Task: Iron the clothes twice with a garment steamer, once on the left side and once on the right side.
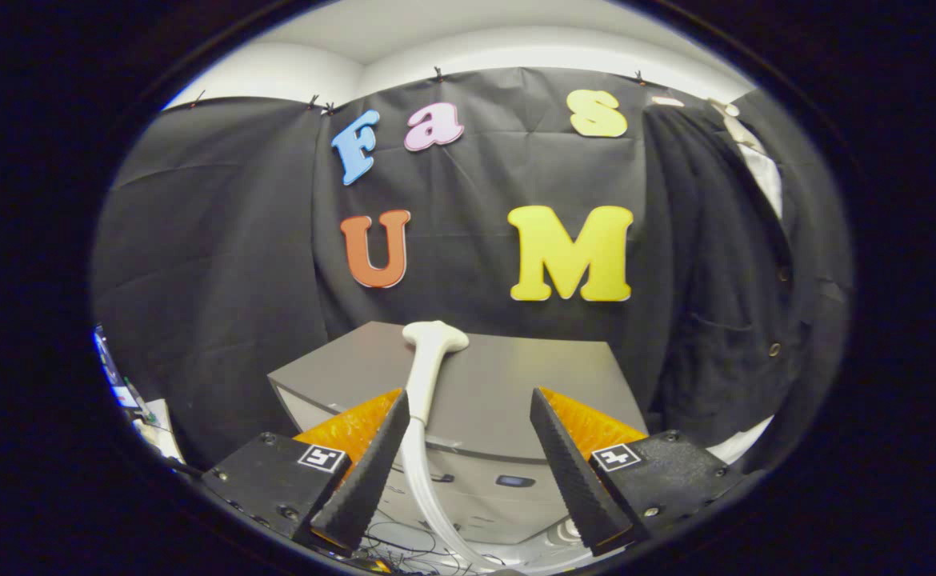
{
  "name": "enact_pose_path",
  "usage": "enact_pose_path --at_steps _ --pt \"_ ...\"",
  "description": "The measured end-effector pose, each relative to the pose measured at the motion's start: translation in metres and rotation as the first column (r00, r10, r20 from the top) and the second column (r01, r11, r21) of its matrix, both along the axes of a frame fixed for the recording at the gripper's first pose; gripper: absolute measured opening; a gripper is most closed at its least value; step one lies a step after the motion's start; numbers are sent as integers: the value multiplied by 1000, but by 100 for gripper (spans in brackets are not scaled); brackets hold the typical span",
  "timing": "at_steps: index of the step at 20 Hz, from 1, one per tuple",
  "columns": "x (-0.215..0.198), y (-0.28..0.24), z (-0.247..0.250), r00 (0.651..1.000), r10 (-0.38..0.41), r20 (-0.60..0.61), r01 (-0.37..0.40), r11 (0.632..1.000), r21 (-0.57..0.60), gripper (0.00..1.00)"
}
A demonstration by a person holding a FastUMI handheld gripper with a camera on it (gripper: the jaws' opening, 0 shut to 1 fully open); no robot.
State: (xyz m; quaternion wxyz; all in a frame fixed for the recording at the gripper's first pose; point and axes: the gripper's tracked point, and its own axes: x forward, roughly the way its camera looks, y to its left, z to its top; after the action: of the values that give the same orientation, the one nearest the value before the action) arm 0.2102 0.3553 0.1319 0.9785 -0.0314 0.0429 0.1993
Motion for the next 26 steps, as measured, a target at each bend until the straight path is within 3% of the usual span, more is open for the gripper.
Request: enact_pose_path --at_steps 8,12,16,21,22,26 --pt "80 75 -38 987 55 -149 -72 991 -110 90" --pt "105 85 -54 978 35 -207 -65 988 -142 78" --pt "108 91 -60 964 42 -264 -74 991 -114 62" --pt "106 97 -60 956 17 -294 -45 995 -87 51" --pt "106 97 -59 952 21 -305 -51 995 -89 44" --pt "95 87 -56 949 37 -314 -60 996 -64 37"
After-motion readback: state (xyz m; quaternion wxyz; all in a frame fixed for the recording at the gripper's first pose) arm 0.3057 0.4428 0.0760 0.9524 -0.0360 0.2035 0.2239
